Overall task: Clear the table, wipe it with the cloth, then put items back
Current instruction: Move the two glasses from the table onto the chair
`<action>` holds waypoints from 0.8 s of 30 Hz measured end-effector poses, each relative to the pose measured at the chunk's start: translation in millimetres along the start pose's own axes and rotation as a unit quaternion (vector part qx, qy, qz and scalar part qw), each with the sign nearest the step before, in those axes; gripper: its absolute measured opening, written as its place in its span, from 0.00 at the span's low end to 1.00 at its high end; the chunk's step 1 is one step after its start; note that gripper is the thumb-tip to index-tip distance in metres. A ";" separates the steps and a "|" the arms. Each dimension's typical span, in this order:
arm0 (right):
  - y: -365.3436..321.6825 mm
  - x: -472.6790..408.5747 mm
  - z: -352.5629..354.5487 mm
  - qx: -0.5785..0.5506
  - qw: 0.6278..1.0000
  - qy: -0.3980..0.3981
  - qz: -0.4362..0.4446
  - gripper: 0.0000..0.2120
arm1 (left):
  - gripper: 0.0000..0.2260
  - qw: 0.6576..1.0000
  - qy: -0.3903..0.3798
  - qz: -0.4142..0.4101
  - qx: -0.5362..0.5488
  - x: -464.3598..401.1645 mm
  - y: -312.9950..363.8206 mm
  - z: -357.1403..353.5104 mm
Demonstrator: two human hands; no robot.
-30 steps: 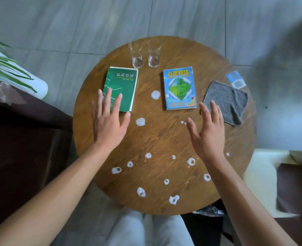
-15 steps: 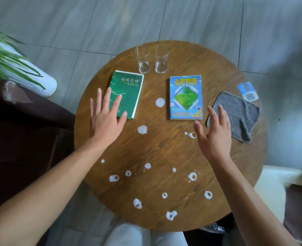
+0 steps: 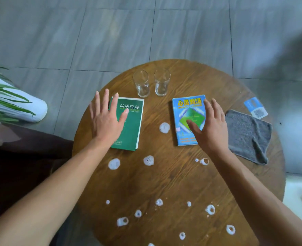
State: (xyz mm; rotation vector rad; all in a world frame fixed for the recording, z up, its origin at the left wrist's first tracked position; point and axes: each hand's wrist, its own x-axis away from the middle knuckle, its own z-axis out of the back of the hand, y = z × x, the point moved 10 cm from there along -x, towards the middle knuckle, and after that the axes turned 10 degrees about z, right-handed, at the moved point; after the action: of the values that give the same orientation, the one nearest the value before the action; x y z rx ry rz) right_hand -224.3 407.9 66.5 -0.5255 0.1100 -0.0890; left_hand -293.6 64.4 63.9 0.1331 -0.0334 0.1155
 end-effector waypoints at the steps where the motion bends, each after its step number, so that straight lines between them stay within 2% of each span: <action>1: -3.3 -11.3 -4.4 0.002 1.000 0.001 0.002 0.39 | 0.32 1.000 0.000 -0.006 0.002 -10.4 0.7 -1.5; 7: -20.5 -73.6 -26.1 -0.026 1.000 -0.010 -0.002 0.43 | 0.41 0.989 -0.020 -0.094 0.112 -65.5 29.9 -6.0; 13: -40.1 -117.0 -49.9 -0.047 0.998 -0.038 0.009 0.47 | 0.48 0.970 -0.097 -0.083 0.207 -101.4 61.3 -20.6; 18: -49.1 -141.6 -85.5 -0.175 0.980 -0.074 -0.053 0.49 | 0.48 0.914 -0.180 -0.007 0.363 -117.7 68.1 -44.0; 24: -54.6 -155.3 -108.4 -0.206 0.972 -0.076 -0.082 0.41 | 0.40 0.915 -0.163 -0.003 0.370 -119.4 71.8 -52.1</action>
State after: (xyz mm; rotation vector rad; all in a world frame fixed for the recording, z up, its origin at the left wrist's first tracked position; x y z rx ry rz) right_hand -395.0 324.8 13.6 -0.9536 -0.0677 -0.1882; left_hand -419.2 128.6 16.8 0.9132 -0.3252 0.0943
